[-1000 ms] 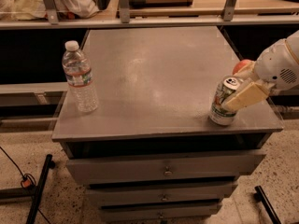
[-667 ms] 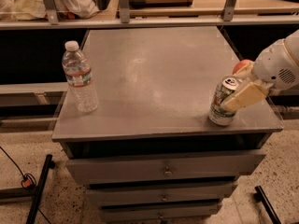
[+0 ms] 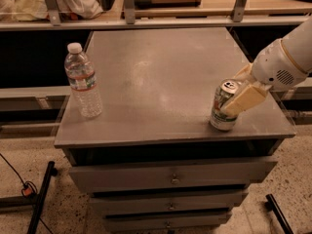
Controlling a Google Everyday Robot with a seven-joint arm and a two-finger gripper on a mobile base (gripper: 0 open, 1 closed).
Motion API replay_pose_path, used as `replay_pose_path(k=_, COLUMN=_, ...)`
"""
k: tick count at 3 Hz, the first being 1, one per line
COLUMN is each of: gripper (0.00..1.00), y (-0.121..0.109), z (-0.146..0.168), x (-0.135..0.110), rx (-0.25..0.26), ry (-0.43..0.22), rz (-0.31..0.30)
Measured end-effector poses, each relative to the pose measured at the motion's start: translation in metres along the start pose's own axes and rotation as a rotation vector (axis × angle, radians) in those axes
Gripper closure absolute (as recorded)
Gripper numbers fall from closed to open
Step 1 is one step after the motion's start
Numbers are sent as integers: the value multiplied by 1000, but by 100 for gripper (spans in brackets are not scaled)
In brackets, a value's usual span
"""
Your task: Move 7up can near water bottle
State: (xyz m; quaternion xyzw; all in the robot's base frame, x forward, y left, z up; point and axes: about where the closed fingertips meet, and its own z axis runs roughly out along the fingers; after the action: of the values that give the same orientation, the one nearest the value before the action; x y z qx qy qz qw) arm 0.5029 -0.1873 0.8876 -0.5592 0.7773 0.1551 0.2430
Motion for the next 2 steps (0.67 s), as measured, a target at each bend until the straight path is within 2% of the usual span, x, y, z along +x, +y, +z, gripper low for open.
replay_pose_path(k=1, gripper=100, y=4, z=17, x=-32, rx=12, ry=4, rz=-45)
replay_pose_path(k=2, gripper=100, y=7, z=26, x=-60, rx=22, ry=-23, rz=-76)
